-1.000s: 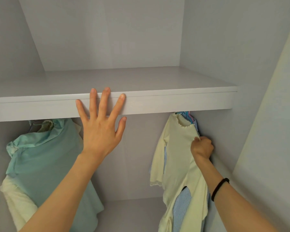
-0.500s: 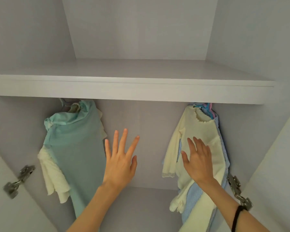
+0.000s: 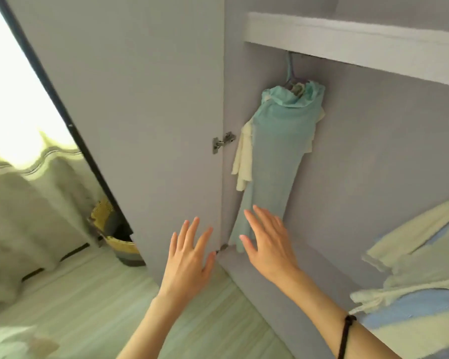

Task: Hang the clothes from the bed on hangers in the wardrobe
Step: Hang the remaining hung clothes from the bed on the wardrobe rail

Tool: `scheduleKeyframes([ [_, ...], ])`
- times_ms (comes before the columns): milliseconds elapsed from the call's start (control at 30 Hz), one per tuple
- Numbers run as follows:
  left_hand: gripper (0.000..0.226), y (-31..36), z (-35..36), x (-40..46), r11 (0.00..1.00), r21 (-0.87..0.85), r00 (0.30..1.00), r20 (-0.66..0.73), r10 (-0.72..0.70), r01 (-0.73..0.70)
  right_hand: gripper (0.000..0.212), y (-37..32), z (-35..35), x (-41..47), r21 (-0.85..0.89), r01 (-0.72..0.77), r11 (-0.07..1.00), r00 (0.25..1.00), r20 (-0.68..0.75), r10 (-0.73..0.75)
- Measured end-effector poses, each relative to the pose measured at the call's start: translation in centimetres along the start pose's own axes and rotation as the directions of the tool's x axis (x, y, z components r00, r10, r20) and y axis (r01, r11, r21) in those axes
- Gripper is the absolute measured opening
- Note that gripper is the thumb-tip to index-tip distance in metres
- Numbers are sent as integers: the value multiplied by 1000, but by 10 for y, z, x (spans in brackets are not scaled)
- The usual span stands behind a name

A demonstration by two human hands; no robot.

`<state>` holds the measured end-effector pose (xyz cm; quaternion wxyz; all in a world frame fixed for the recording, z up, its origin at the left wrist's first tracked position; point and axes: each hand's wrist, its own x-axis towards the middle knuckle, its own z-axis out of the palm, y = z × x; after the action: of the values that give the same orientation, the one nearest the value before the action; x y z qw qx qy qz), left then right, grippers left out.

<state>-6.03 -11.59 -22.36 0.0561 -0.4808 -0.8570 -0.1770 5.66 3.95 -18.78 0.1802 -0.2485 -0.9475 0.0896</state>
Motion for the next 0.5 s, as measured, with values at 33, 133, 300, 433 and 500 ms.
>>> scheduleKeyframes([
  [33, 52, -17, -4, -22, 997, 19, 997, 23, -78, 78, 54, -21, 11, -1, 20, 47, 999, 996, 74, -49],
  [133, 49, -63, -20, -84, 954, 62, 955, 26, -297, 295, 55, -83, 43, -5, 64, 193, 979, 961, 191, -202],
  [300, 50, -121, -55, -191, 814, 102, 821, -47, -570, 571, 55, -199, 81, -31, 226, 440, 869, 815, 306, -492],
  [433, 51, -157, -81, -287, 641, 85, 647, -89, -758, 763, 54, -294, 113, -64, 296, 570, 766, 702, 309, -642],
  [500, 54, -170, -95, -336, 531, 64, 535, -93, -840, 845, 55, -344, 124, -86, 366, 613, 700, 621, 324, -713],
])
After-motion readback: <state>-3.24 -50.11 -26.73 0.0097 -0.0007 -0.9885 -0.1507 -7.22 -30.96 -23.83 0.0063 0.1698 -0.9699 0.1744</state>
